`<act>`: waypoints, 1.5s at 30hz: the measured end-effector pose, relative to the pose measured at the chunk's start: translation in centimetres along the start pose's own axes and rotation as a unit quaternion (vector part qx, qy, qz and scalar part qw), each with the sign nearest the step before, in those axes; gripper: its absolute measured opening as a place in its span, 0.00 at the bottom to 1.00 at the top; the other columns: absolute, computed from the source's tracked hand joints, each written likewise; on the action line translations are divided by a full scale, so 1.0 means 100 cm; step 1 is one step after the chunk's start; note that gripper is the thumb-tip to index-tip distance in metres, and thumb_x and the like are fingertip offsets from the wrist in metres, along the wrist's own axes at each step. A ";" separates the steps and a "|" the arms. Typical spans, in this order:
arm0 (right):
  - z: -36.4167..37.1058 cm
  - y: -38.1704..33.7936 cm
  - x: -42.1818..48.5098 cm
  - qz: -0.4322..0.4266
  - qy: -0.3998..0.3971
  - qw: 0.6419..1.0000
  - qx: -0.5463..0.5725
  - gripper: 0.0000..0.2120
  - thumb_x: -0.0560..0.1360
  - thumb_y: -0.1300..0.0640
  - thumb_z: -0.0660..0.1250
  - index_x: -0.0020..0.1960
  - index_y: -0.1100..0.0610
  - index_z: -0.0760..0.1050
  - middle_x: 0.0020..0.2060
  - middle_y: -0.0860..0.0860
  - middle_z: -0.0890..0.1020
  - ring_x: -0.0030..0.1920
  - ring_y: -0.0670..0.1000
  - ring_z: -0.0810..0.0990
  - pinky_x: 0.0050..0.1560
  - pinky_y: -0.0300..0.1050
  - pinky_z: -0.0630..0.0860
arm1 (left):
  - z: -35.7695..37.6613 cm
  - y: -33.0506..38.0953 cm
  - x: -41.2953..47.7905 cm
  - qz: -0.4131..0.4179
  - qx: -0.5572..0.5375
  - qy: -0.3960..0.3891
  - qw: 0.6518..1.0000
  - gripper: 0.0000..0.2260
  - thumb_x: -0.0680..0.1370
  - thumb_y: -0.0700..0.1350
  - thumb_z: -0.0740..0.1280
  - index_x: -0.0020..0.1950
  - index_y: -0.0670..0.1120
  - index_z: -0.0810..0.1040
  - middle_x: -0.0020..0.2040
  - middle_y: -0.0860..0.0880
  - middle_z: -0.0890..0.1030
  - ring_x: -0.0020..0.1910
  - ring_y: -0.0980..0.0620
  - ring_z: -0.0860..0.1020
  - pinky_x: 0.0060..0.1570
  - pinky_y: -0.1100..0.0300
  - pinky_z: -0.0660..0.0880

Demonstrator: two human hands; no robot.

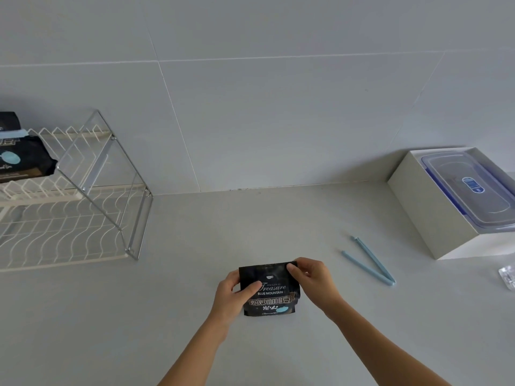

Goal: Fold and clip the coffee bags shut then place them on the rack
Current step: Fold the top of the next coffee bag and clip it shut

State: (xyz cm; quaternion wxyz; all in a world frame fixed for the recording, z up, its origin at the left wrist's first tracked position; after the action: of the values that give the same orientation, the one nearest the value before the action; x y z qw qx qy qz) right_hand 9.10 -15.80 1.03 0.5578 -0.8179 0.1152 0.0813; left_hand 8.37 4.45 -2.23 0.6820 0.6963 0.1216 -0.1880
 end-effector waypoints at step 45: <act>-0.137 0.138 0.001 0.114 0.199 0.947 -0.224 0.06 0.72 0.61 0.70 0.48 0.55 0.80 0.55 0.58 0.78 0.57 0.62 0.72 0.54 0.53 0.71 | 0.019 0.009 0.015 -0.019 -0.040 -0.018 0.999 0.05 0.70 0.41 0.74 0.44 0.45 0.82 0.36 0.53 0.86 0.37 0.57 0.84 0.31 0.68 0.76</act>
State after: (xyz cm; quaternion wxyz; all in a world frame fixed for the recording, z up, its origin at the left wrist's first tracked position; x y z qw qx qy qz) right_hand 5.45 -33.43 -6.35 0.3129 -0.9026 0.2955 0.0036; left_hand 9.97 2.34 -2.03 0.7078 0.6622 0.1300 -0.2089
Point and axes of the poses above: each hand's wrist, its own x-axis towards the middle knuckle, its own z-axis out of the palm, y = z × x, the point moved 10 cm from there along x, towards the middle knuckle
